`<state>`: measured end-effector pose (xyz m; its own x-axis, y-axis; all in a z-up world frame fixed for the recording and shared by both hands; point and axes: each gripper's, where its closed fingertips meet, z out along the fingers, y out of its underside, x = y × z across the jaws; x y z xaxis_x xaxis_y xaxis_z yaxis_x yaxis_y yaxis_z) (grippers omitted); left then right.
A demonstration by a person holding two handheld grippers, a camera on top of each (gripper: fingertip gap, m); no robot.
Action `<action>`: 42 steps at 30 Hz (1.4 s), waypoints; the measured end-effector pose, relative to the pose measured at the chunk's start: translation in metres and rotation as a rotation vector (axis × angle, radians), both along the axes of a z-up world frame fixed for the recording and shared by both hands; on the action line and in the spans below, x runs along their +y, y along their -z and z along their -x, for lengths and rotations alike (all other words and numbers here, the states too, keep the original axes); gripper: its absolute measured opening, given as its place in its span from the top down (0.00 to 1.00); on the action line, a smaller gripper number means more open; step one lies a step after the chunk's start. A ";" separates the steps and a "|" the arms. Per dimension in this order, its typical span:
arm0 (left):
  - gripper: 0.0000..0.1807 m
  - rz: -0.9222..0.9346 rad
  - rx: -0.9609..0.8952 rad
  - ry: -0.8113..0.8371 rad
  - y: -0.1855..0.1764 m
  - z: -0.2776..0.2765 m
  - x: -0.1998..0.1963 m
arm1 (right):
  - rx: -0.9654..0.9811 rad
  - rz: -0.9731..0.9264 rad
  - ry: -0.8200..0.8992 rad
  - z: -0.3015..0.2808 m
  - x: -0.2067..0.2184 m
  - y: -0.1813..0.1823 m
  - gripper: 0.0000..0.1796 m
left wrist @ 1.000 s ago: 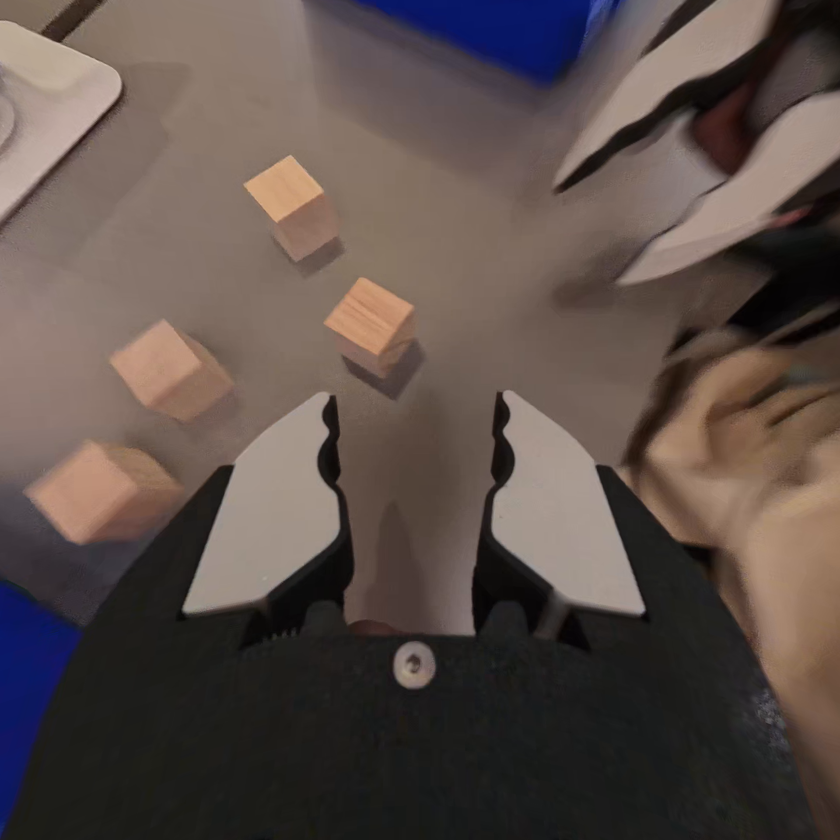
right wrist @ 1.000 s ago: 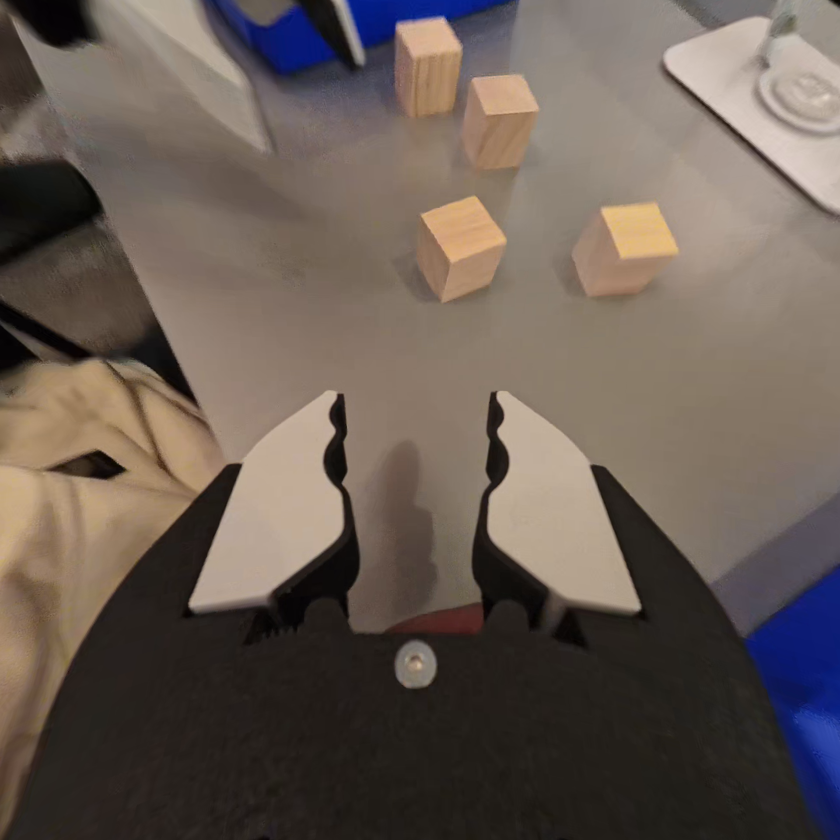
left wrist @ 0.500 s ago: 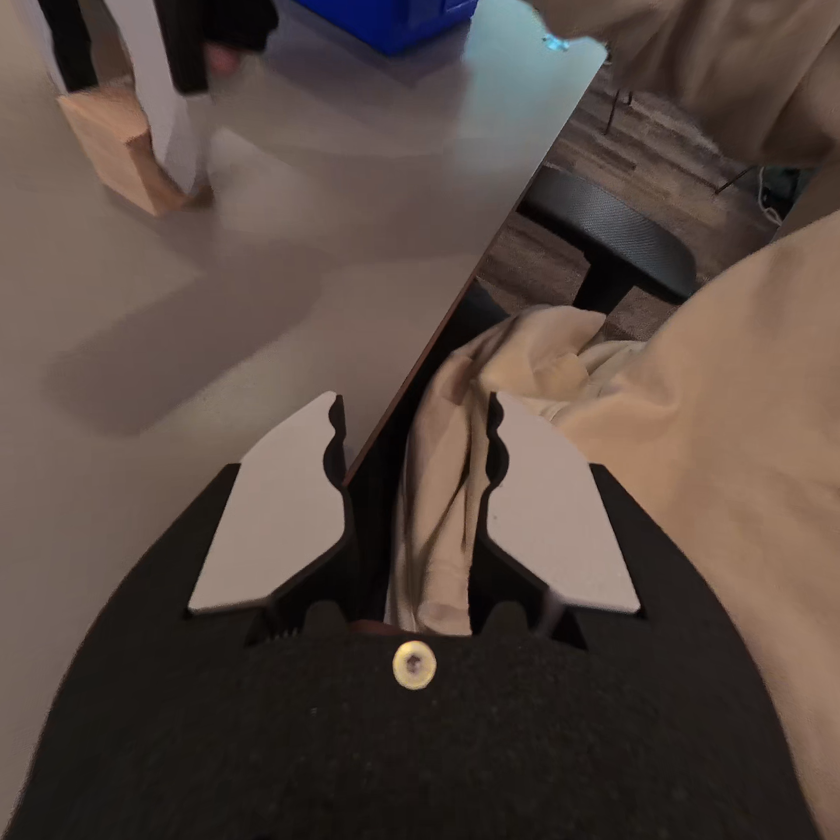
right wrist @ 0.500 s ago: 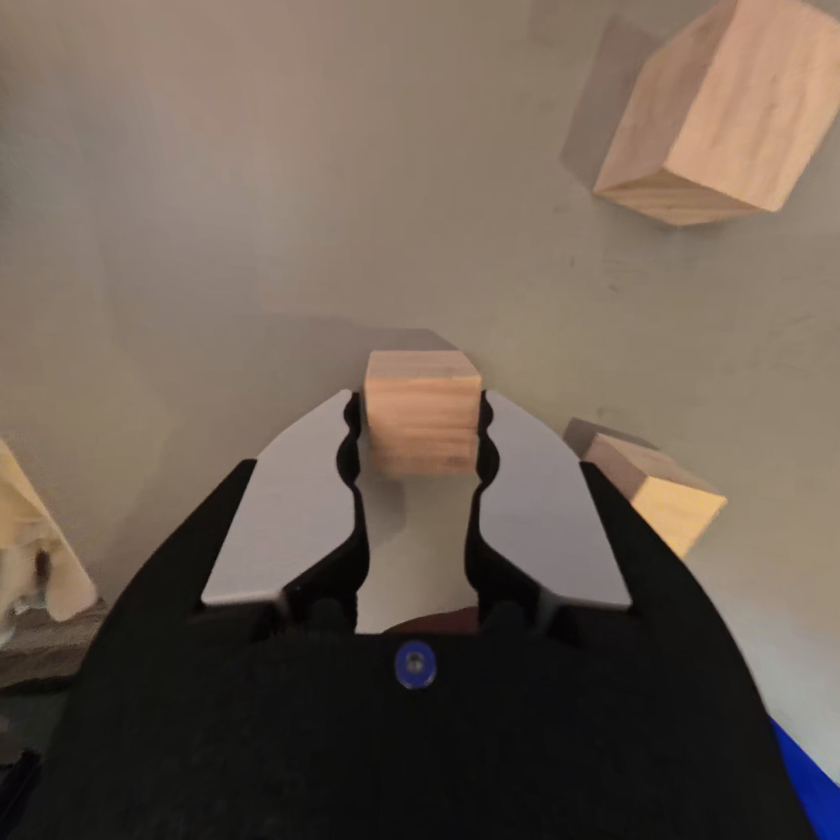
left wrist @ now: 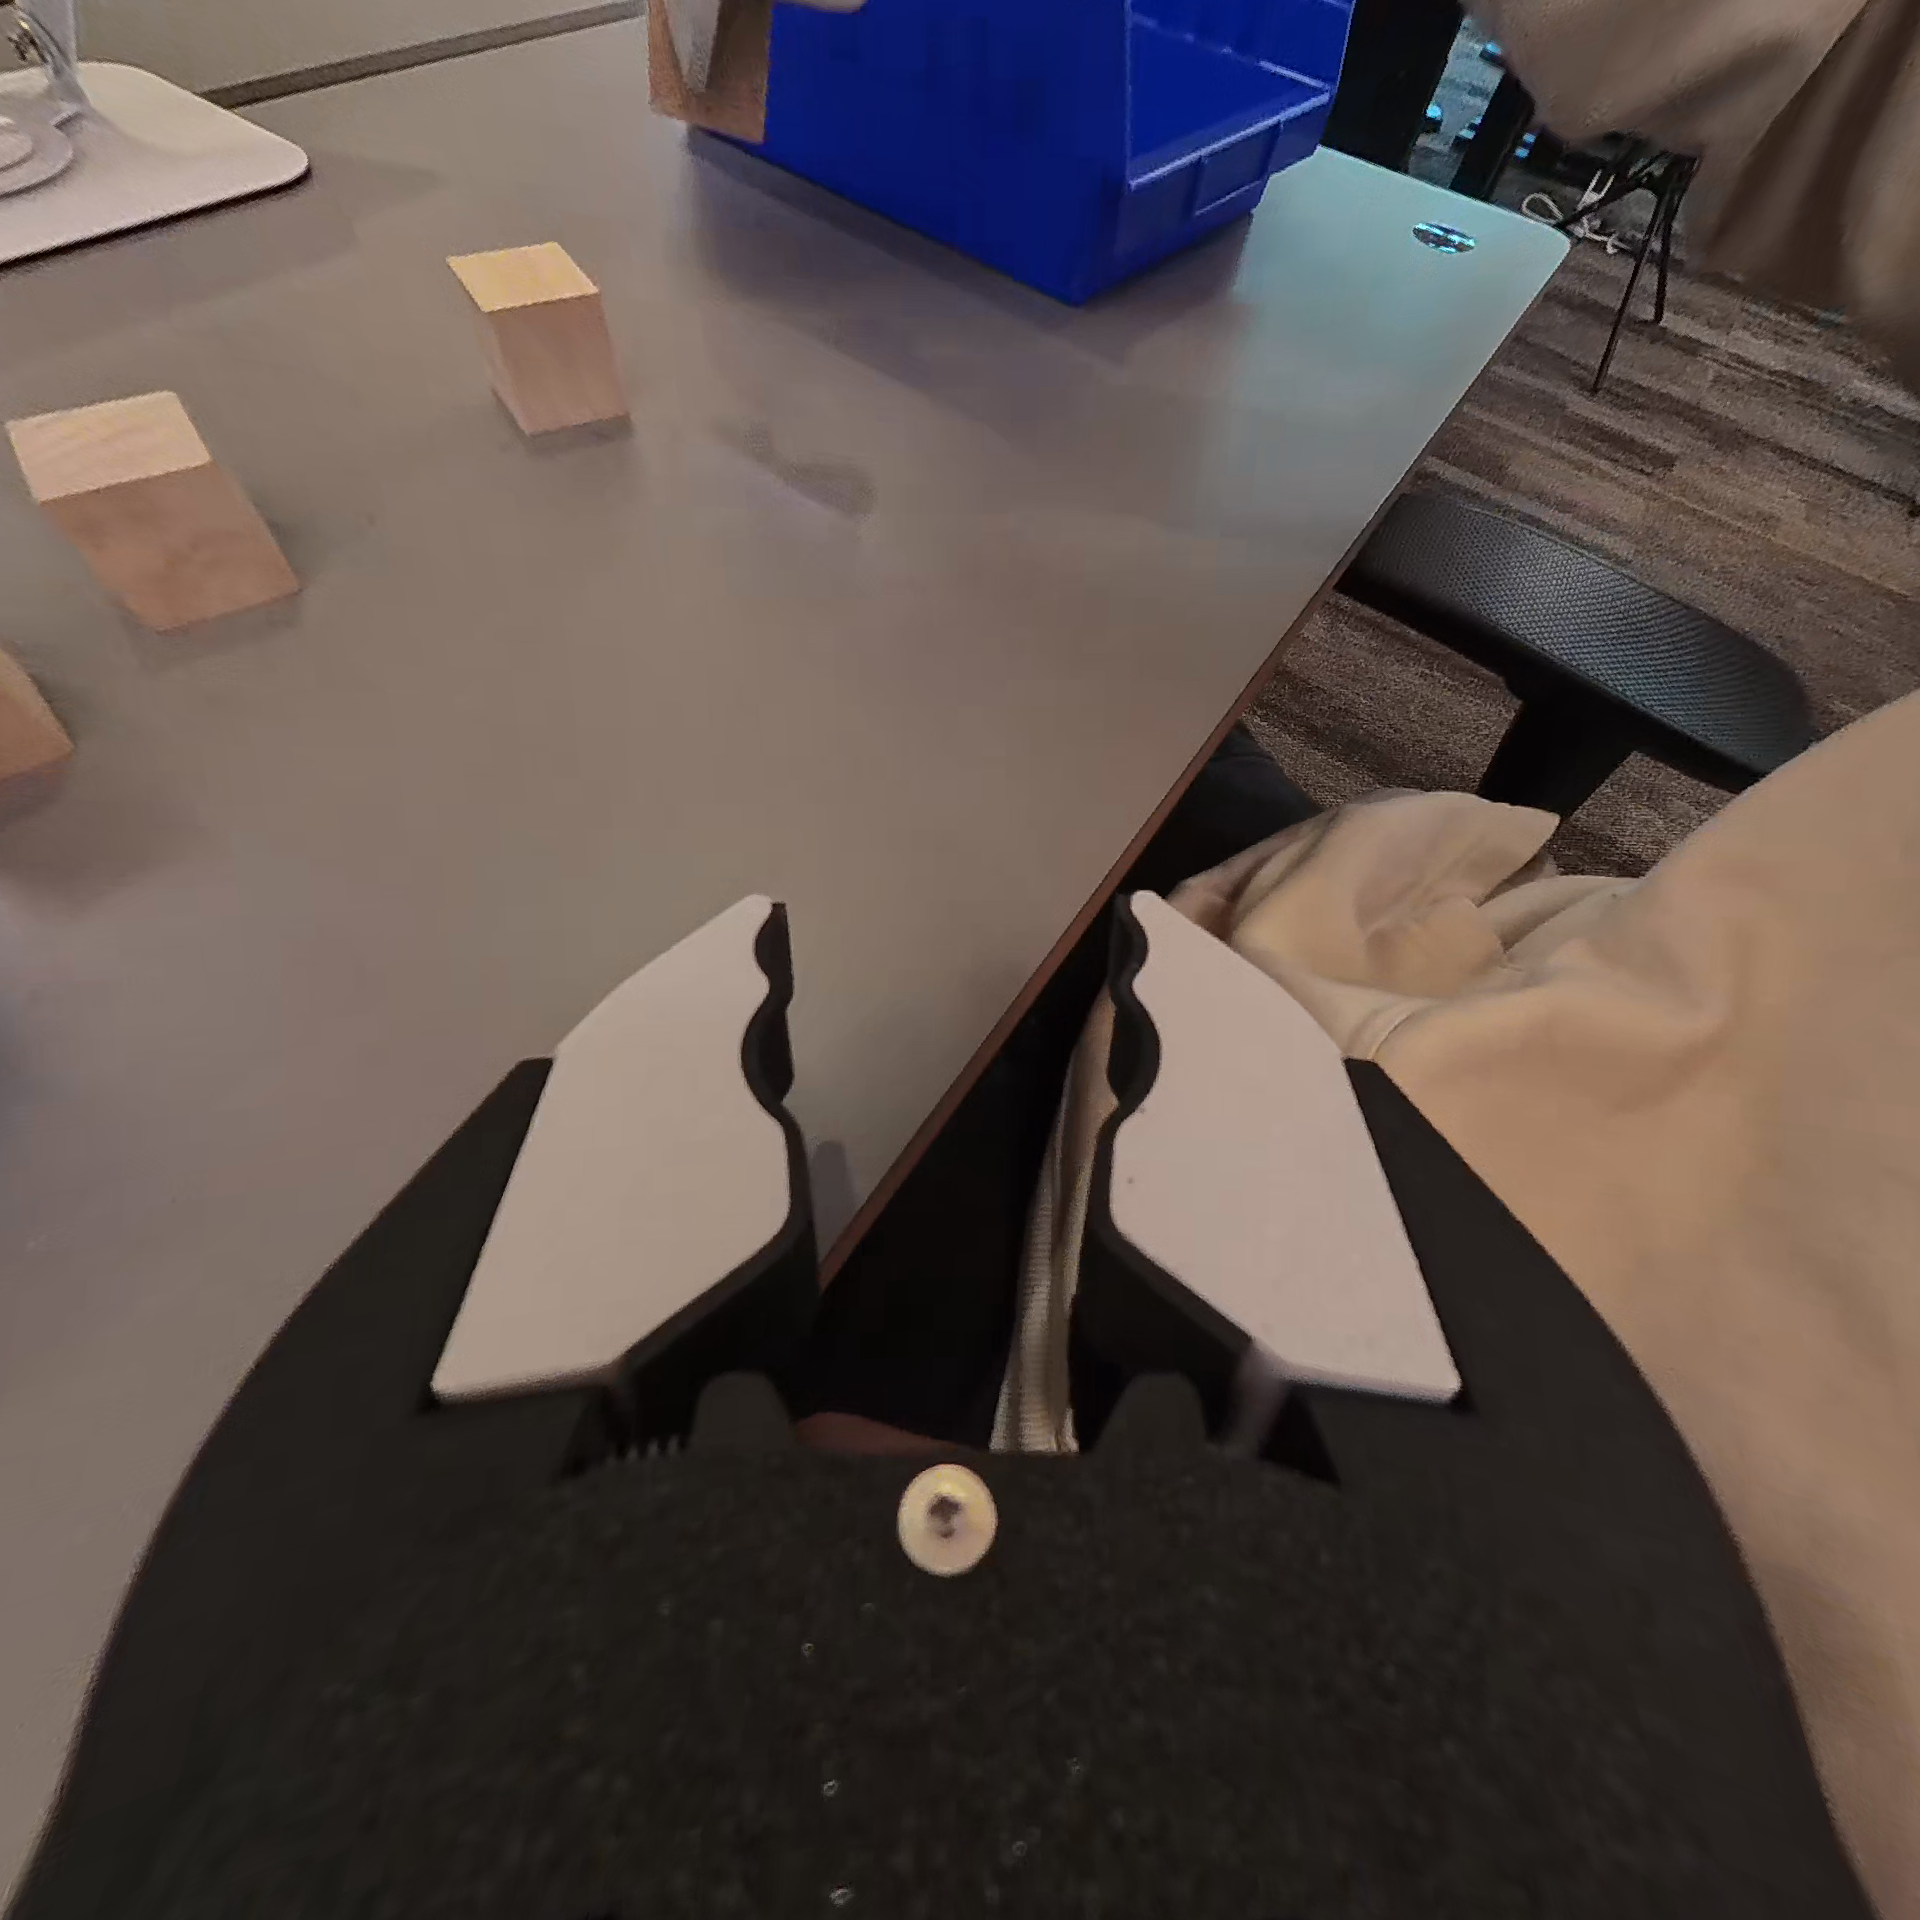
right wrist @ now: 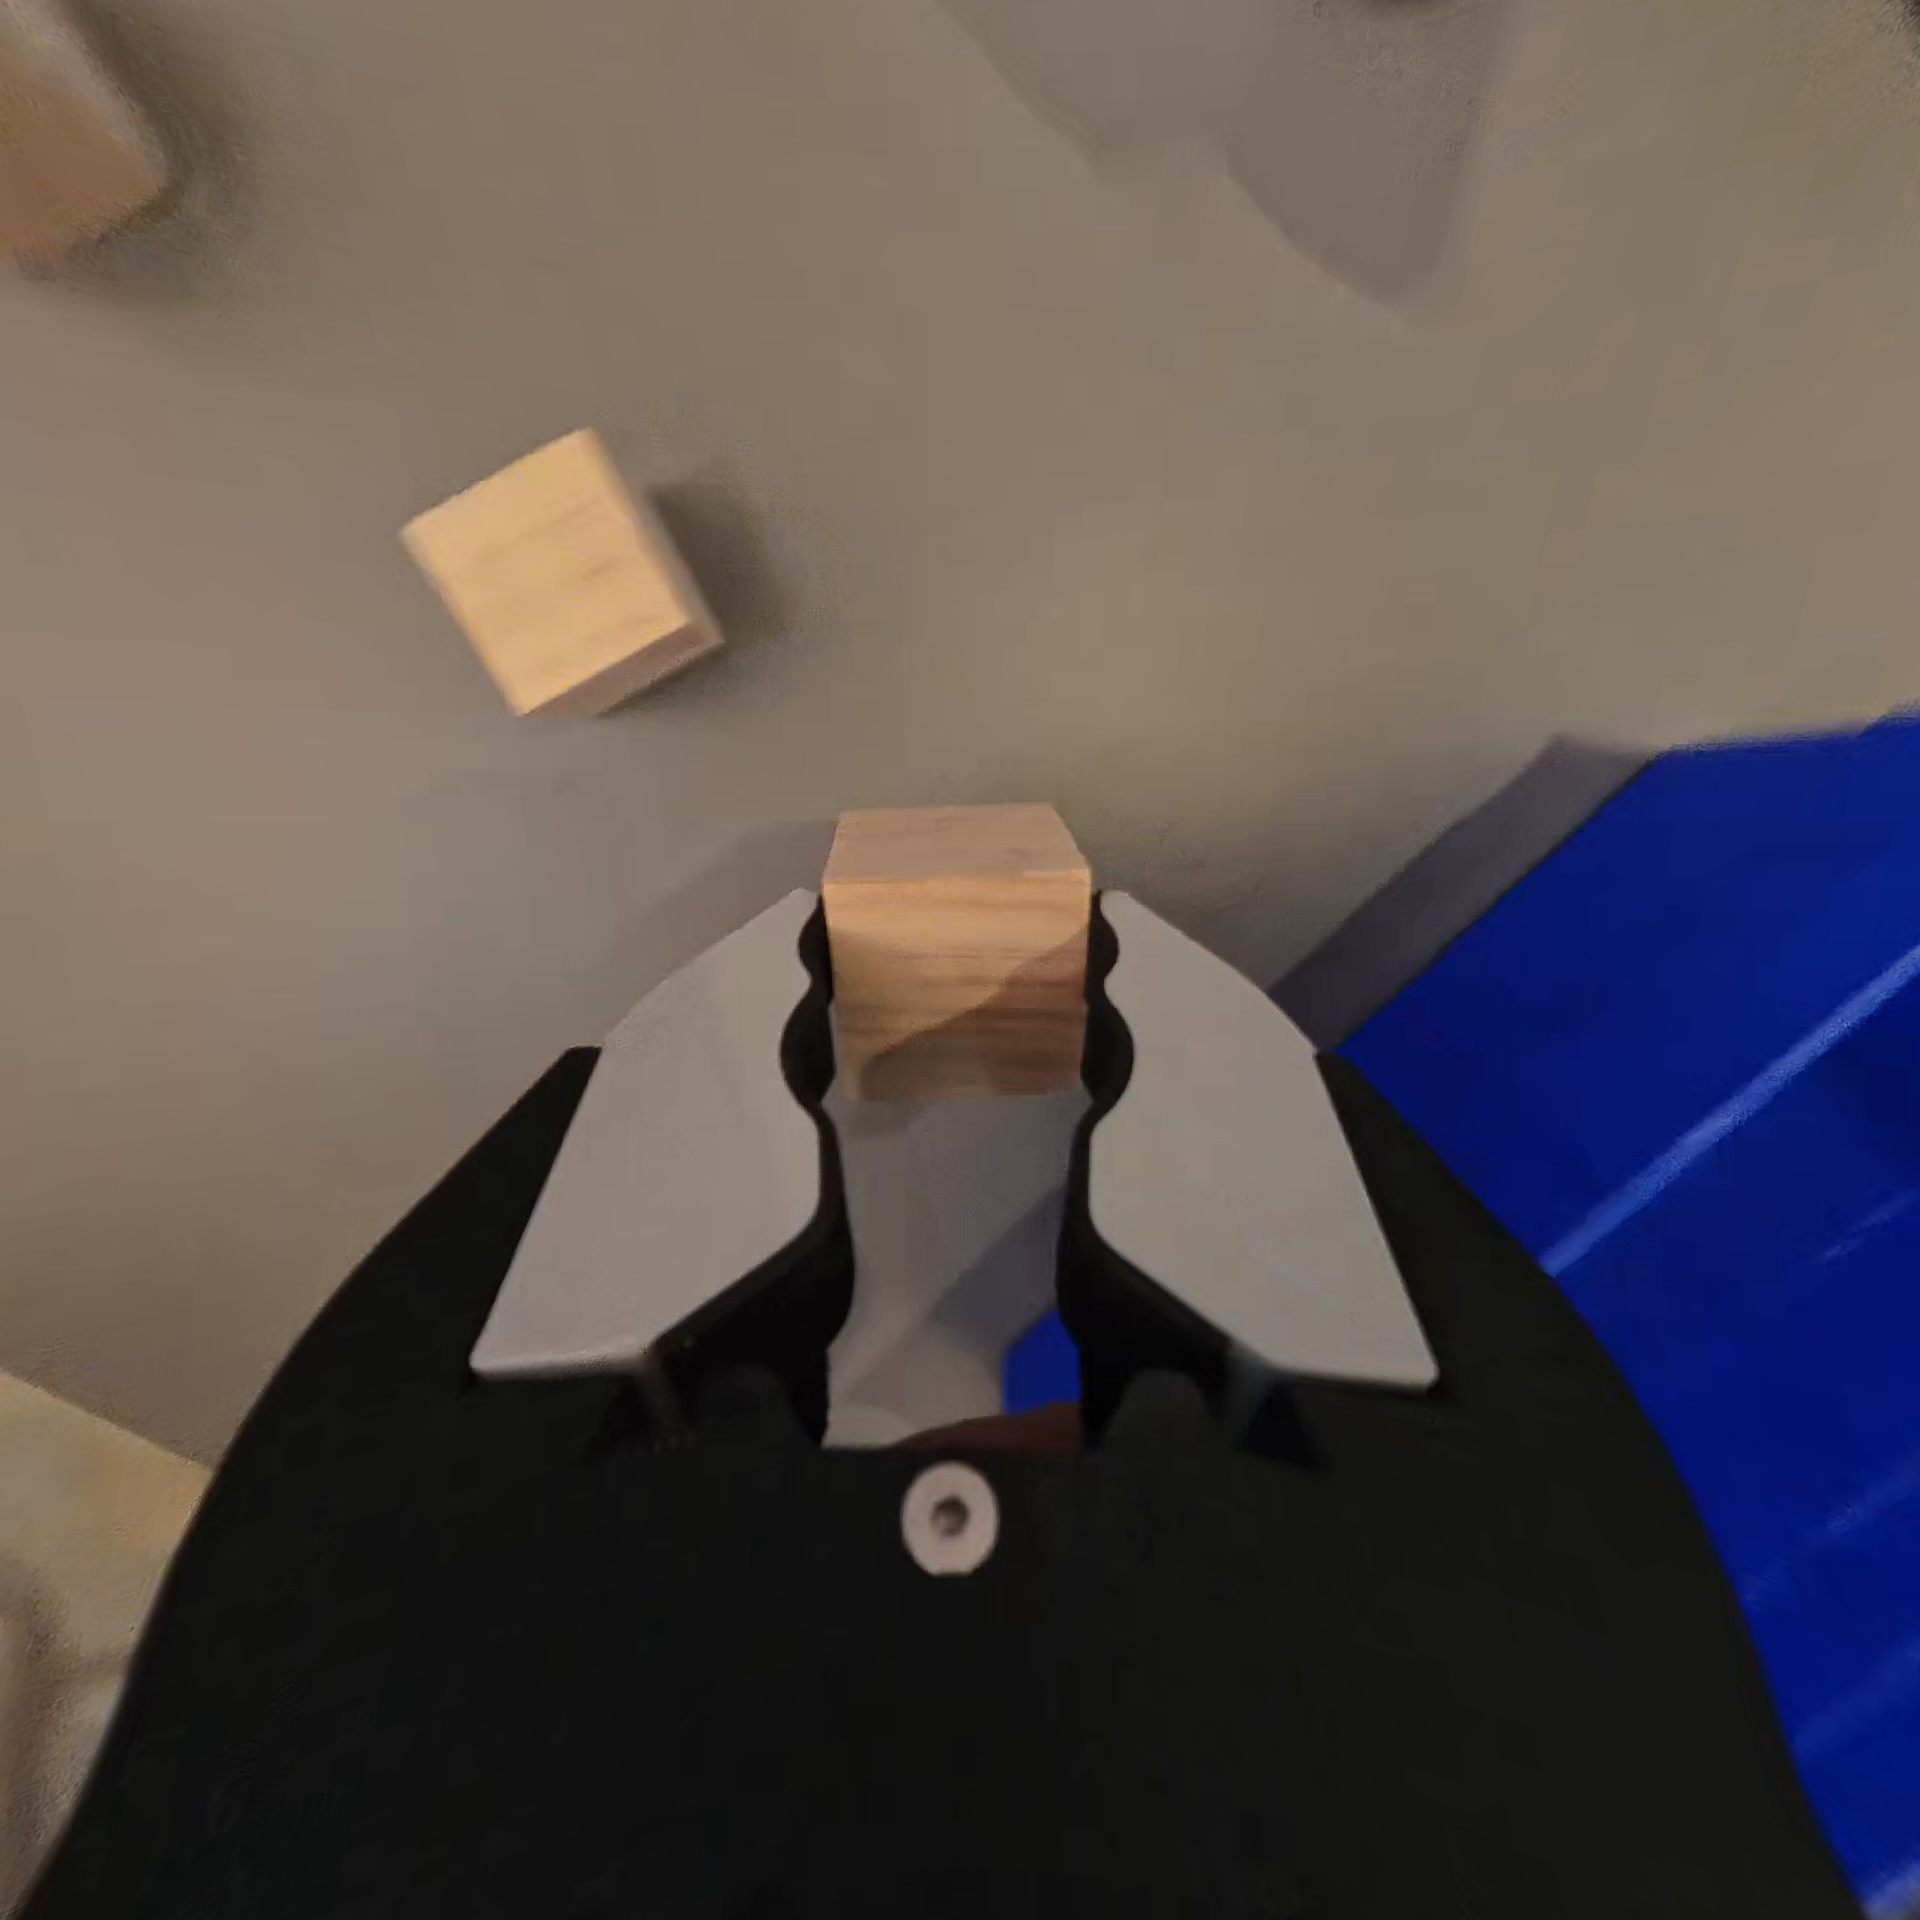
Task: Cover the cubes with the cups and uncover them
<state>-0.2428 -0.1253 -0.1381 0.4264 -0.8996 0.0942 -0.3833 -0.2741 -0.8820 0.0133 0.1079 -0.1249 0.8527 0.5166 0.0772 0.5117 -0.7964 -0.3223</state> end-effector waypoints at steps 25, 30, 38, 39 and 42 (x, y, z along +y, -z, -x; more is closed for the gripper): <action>0.67 -0.149 0.094 -0.388 -0.002 0.038 0.054 | 0.634 -0.557 -0.185 0.110 -0.139 -0.042 0.63; 0.66 -0.093 0.133 -0.379 0.011 0.029 0.054 | 0.846 -0.509 -0.164 0.139 -0.196 0.005 0.61; 0.71 -0.229 0.341 -0.417 -0.027 0.042 0.091 | 0.862 -0.470 -0.177 0.125 -0.207 0.008 0.62; 0.71 -0.274 0.392 -0.436 -0.047 0.053 0.107 | 0.876 -0.470 -0.180 0.124 -0.209 0.005 0.62; 0.73 -0.388 0.593 -0.462 -0.106 0.089 0.170 | 0.887 -0.462 -0.184 0.123 -0.211 0.004 0.62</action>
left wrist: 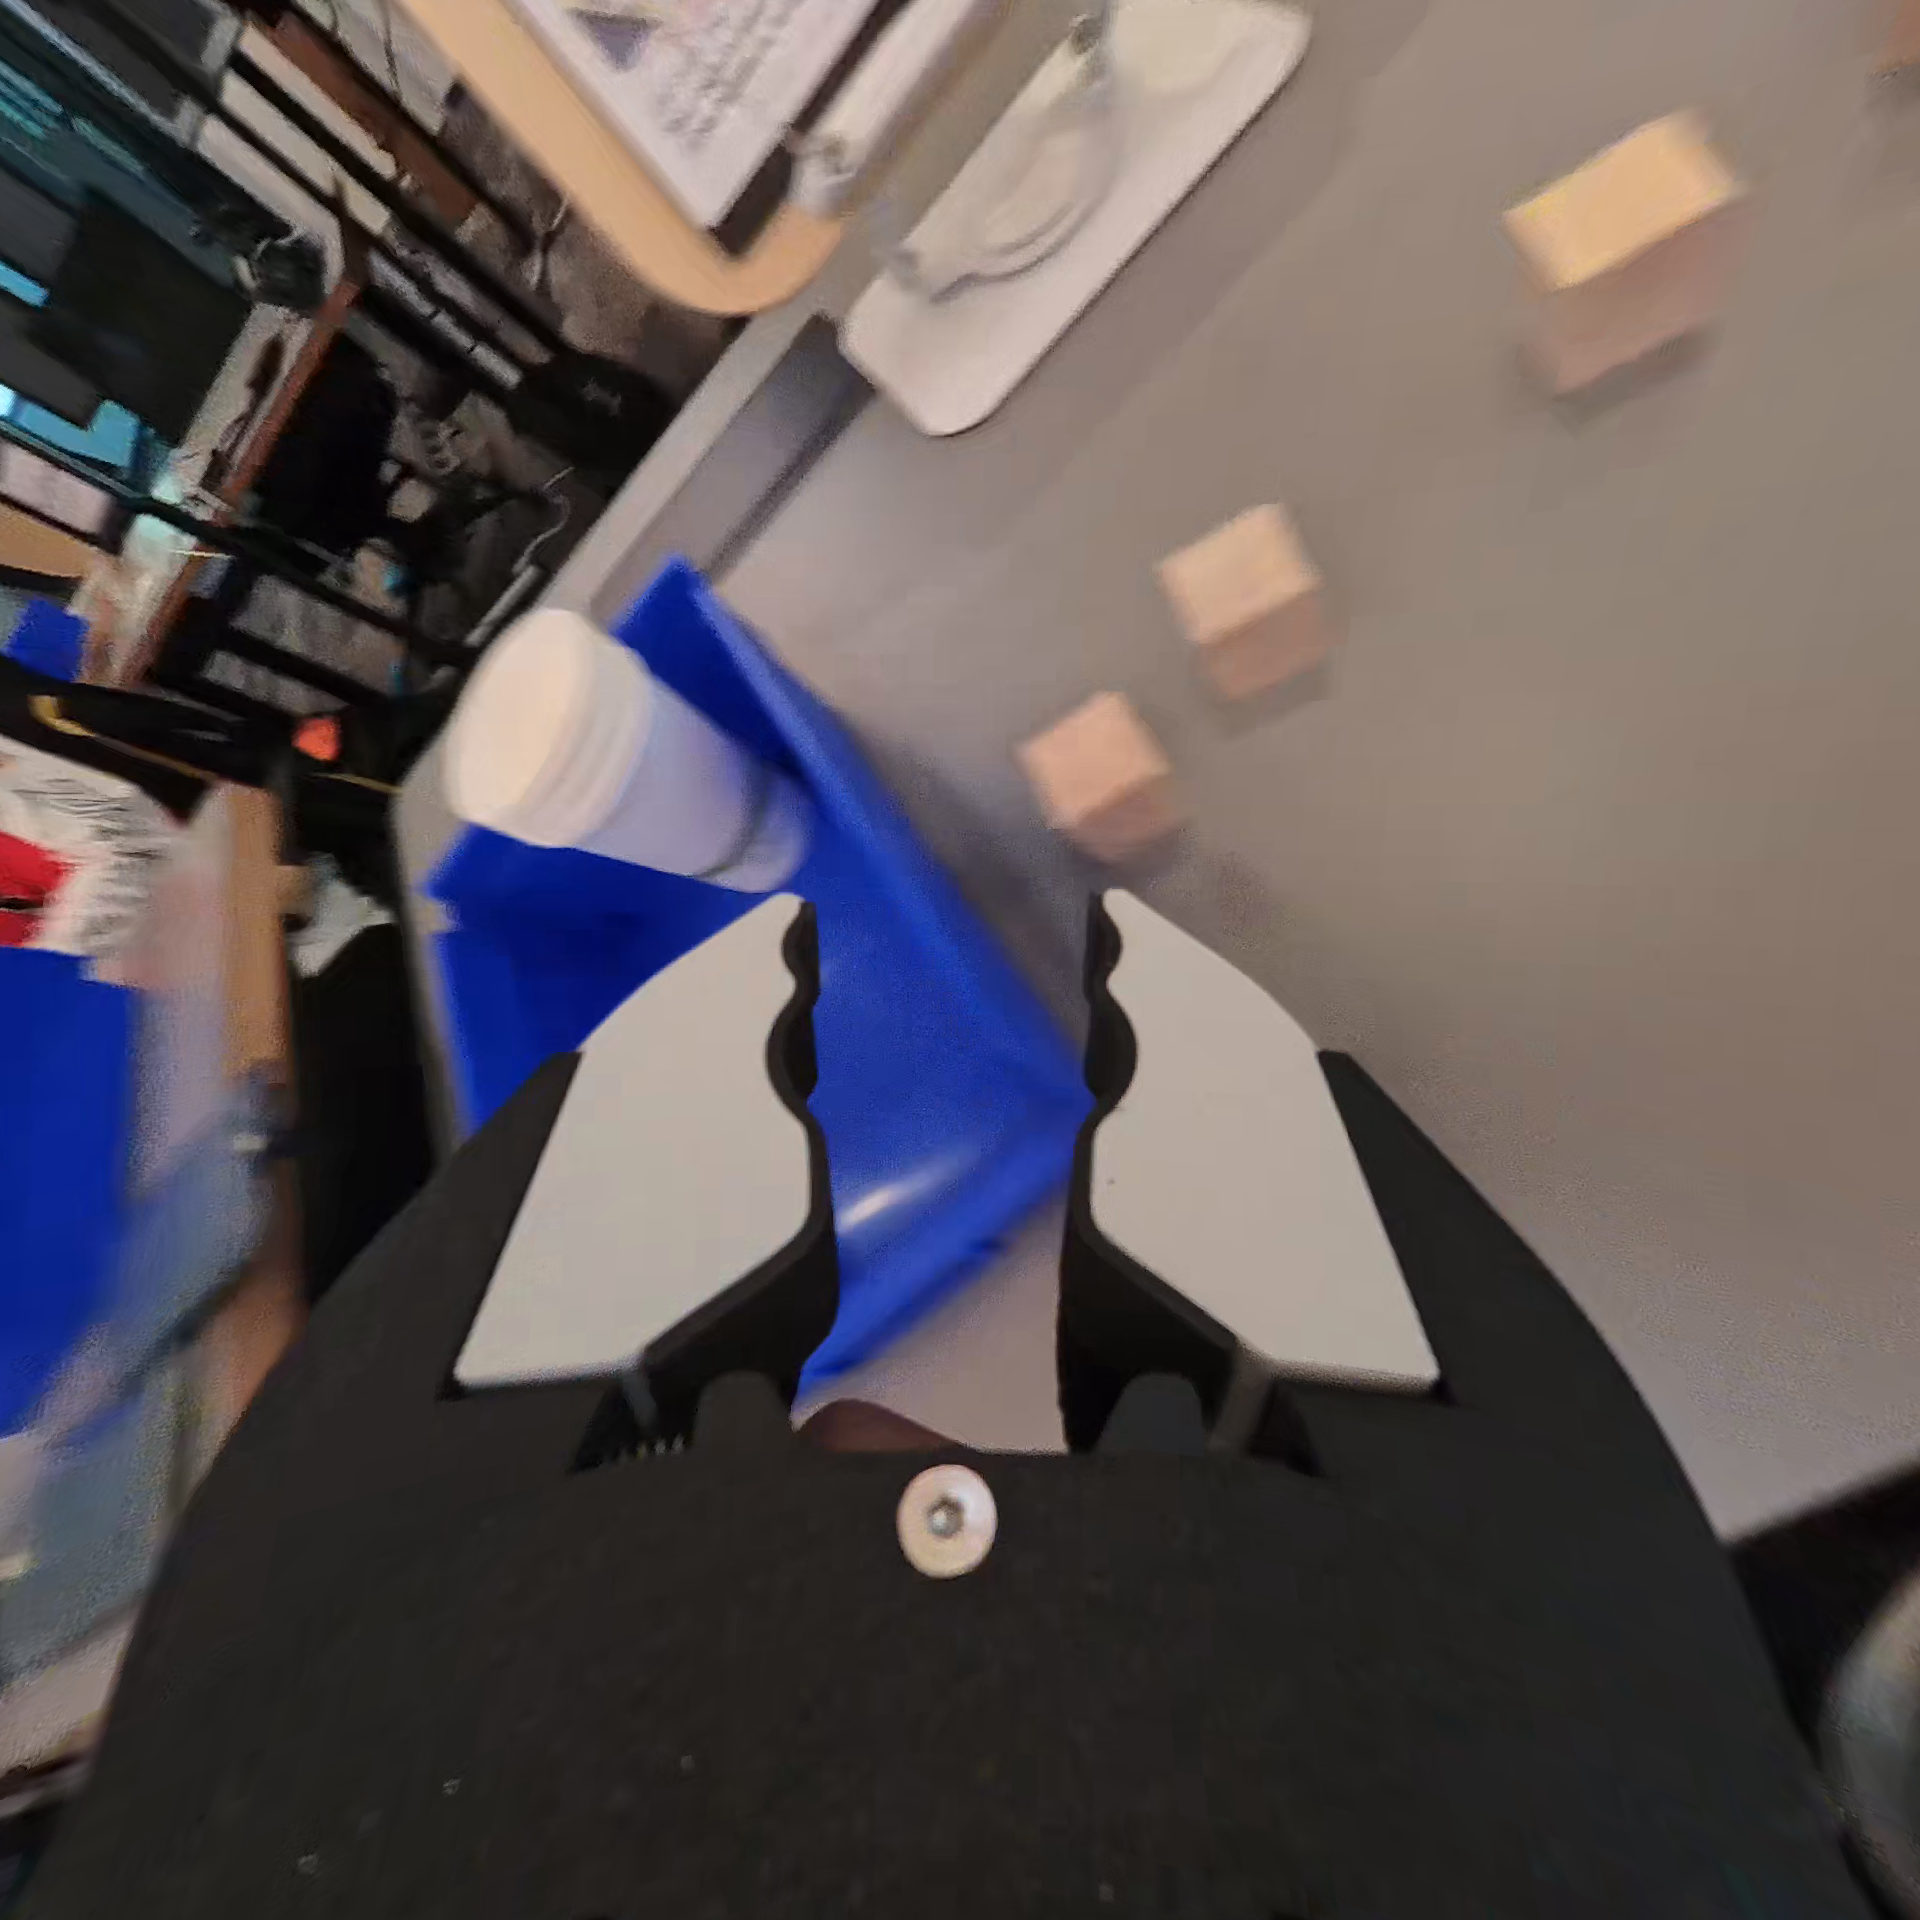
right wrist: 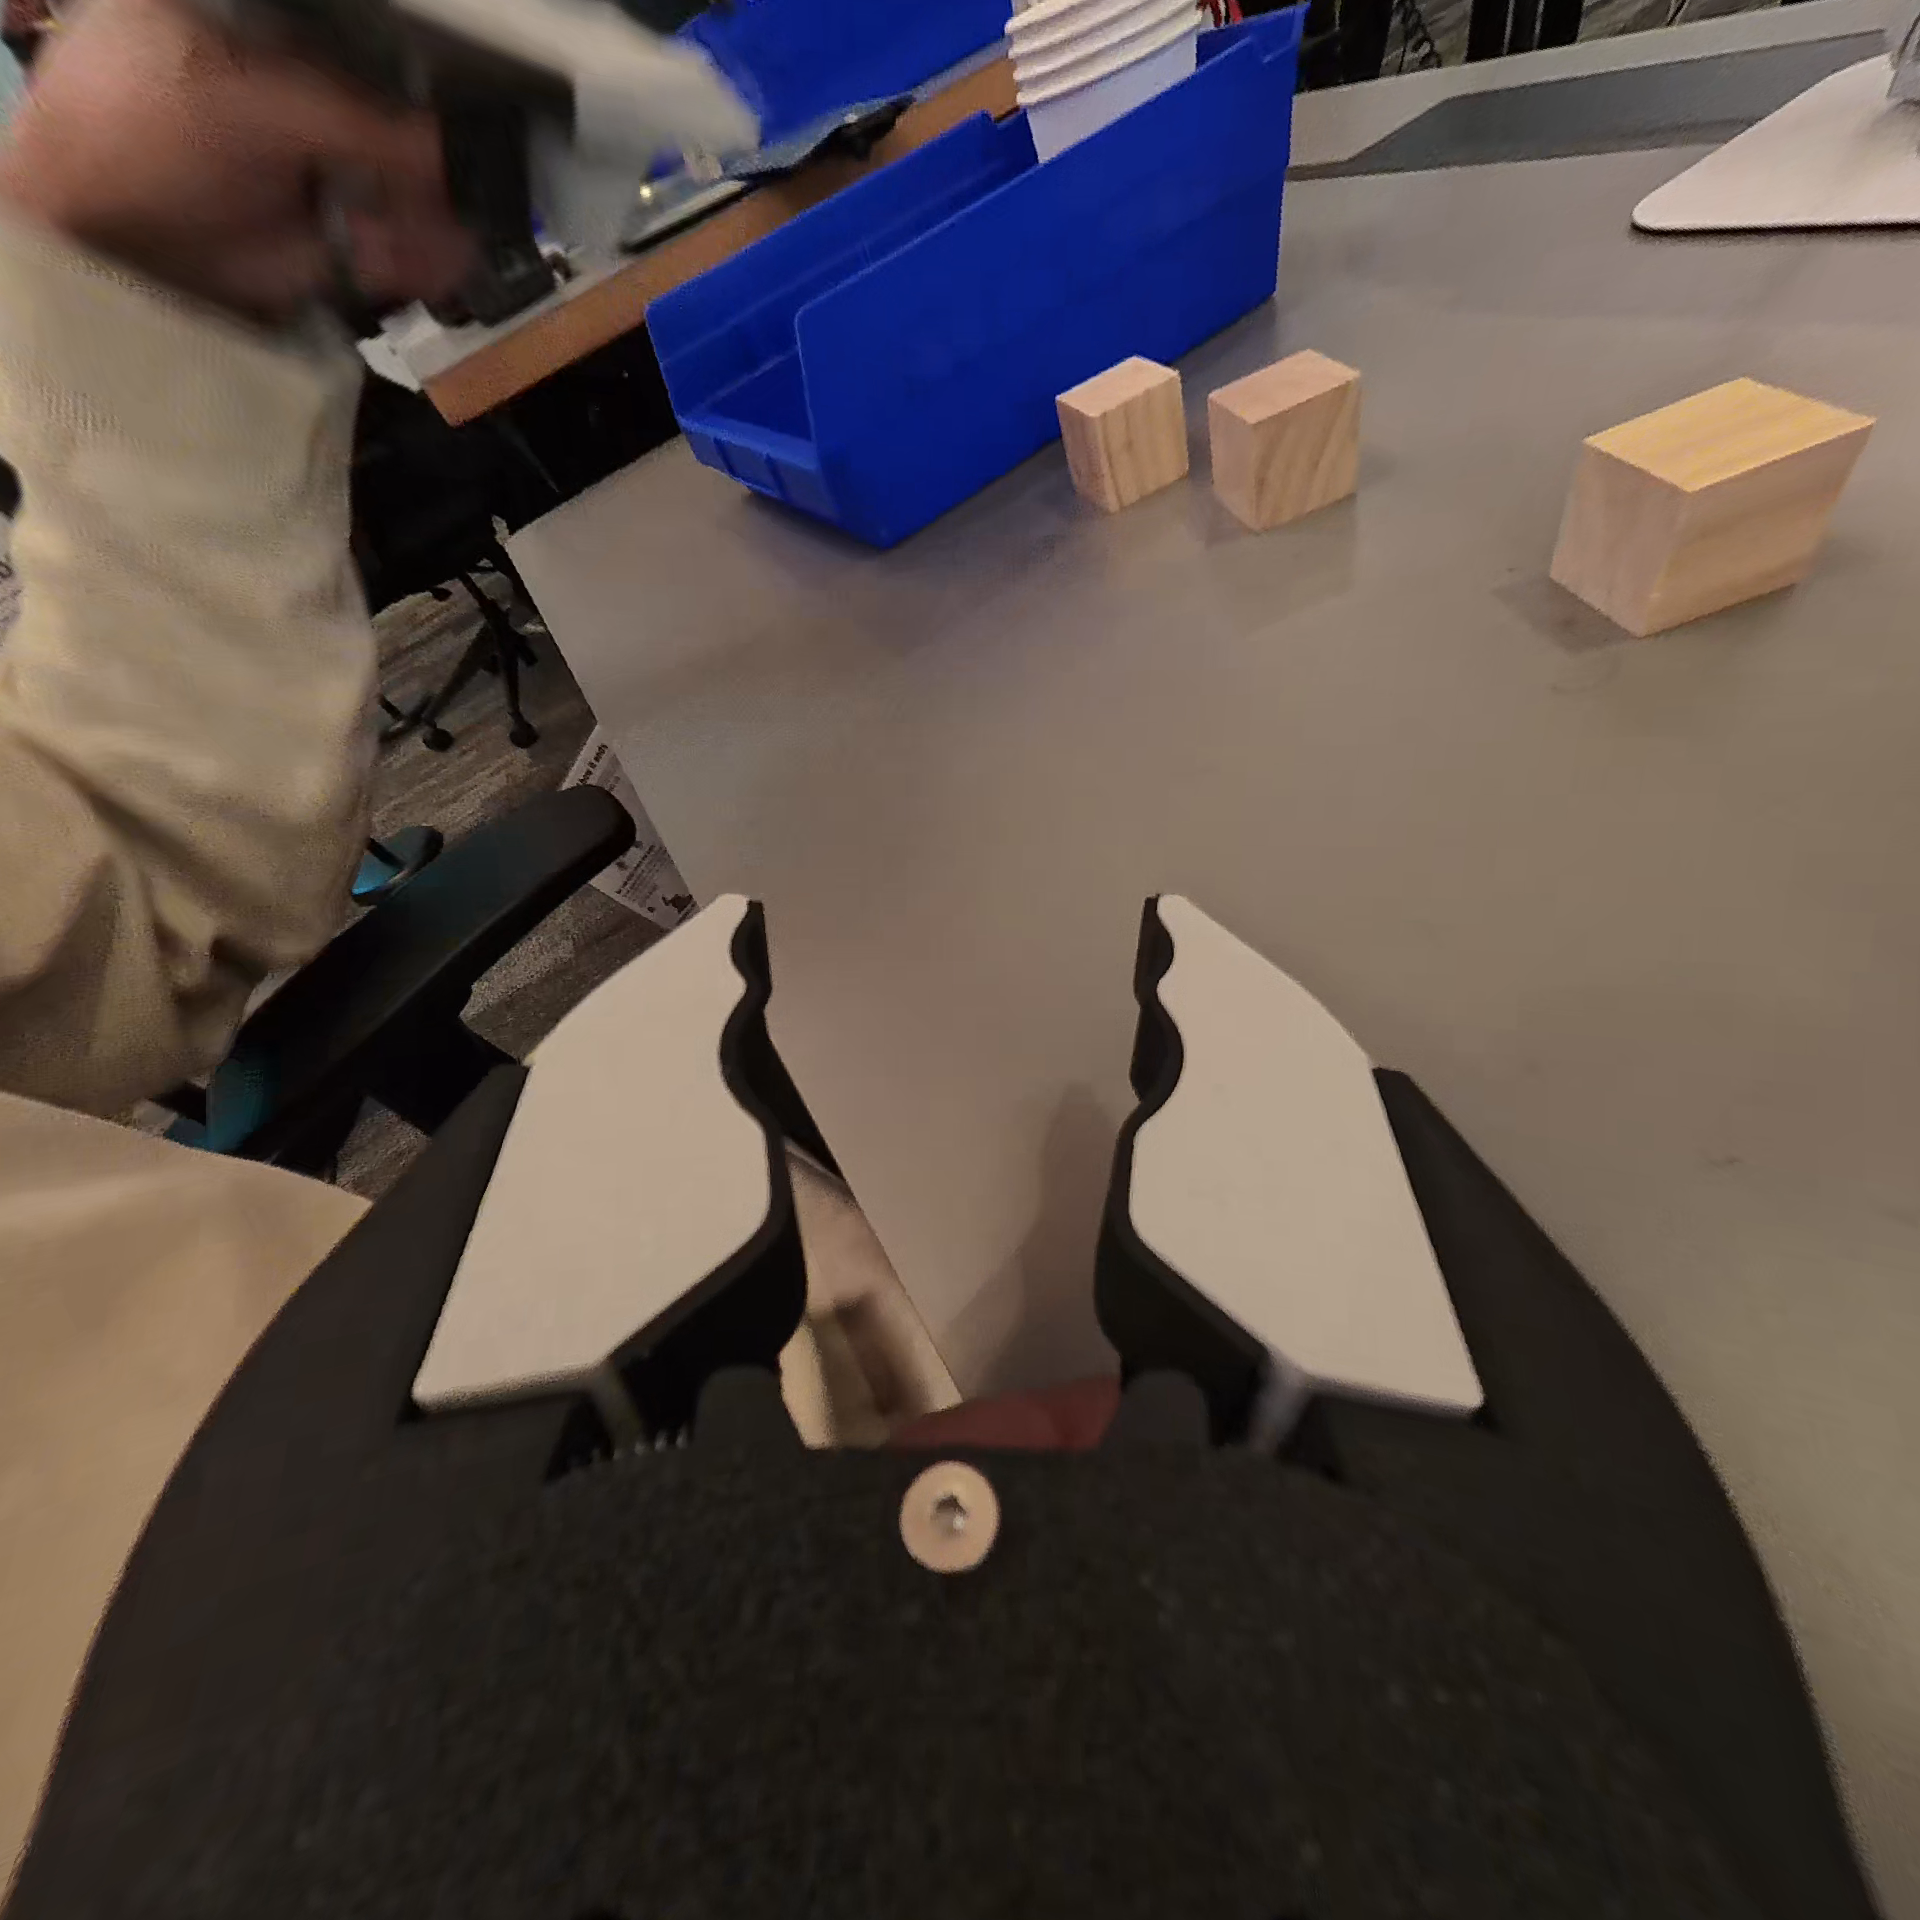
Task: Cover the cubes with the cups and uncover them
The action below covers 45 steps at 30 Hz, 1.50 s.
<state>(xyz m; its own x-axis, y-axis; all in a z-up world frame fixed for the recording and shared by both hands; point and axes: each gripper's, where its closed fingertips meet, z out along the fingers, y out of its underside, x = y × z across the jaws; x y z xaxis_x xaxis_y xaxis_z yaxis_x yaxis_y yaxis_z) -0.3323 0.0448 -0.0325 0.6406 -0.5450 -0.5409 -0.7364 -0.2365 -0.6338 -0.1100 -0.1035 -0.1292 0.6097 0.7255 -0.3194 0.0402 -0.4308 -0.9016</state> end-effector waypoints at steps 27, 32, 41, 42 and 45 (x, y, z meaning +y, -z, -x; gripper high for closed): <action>0.98 0.640 0.151 0.116 0.028 0.072 0.202 | -0.020 0.066 -0.053 0.005 -0.006 0.014 0.65; 0.98 0.603 0.133 0.114 -0.008 0.074 0.205 | -0.024 0.060 -0.049 0.004 -0.006 0.012 0.65; 0.98 0.414 0.103 0.152 -0.133 0.067 0.196 | 0.006 0.065 -0.037 -0.001 -0.003 0.007 0.66; 0.98 0.396 0.090 0.165 -0.146 0.063 0.192 | 0.014 0.068 -0.037 -0.002 -0.003 0.007 0.67; 0.98 0.354 0.066 0.210 -0.167 0.053 0.180 | 0.040 0.076 -0.039 -0.002 -0.002 0.005 0.67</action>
